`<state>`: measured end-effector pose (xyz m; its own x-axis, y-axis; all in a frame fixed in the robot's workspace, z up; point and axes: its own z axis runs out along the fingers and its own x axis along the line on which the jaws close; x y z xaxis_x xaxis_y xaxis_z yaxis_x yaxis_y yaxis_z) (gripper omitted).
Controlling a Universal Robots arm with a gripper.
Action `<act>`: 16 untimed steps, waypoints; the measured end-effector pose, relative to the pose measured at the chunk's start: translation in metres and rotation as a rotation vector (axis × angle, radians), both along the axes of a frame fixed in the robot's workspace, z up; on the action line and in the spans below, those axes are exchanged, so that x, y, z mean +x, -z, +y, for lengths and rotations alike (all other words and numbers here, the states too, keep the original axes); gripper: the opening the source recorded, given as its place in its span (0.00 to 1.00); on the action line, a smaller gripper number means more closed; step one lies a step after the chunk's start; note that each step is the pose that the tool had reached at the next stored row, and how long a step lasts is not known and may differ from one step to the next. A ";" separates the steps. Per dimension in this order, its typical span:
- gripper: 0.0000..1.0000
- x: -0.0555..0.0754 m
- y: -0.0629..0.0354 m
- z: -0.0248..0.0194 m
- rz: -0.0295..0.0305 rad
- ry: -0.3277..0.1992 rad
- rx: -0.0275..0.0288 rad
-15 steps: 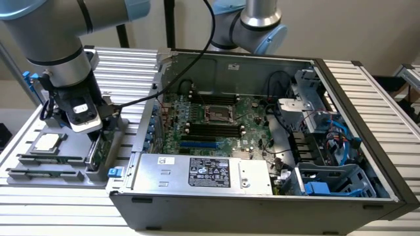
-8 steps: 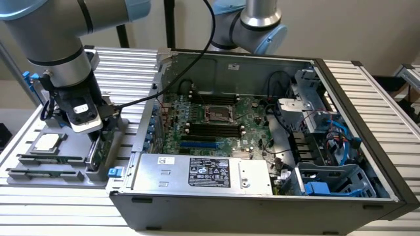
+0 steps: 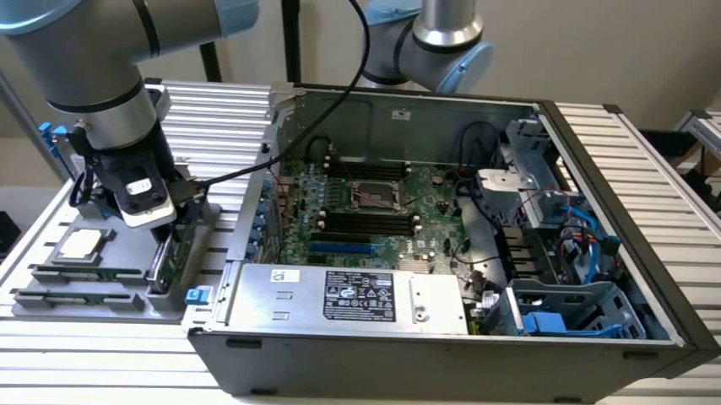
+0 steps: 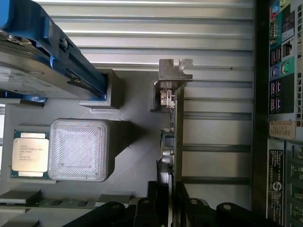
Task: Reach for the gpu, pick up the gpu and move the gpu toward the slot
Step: 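Pick up the gpu and move the gpu toward the slot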
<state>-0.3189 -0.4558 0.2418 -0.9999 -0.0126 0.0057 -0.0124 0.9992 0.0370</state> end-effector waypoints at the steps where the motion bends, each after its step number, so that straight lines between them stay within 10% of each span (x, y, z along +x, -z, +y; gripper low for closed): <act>1: 0.26 0.000 0.0000 0.0000 0.0000 0.000 0.0000; 16: 0.26 0.000 -0.0092 0.0000 0.0001 0.000 0.0025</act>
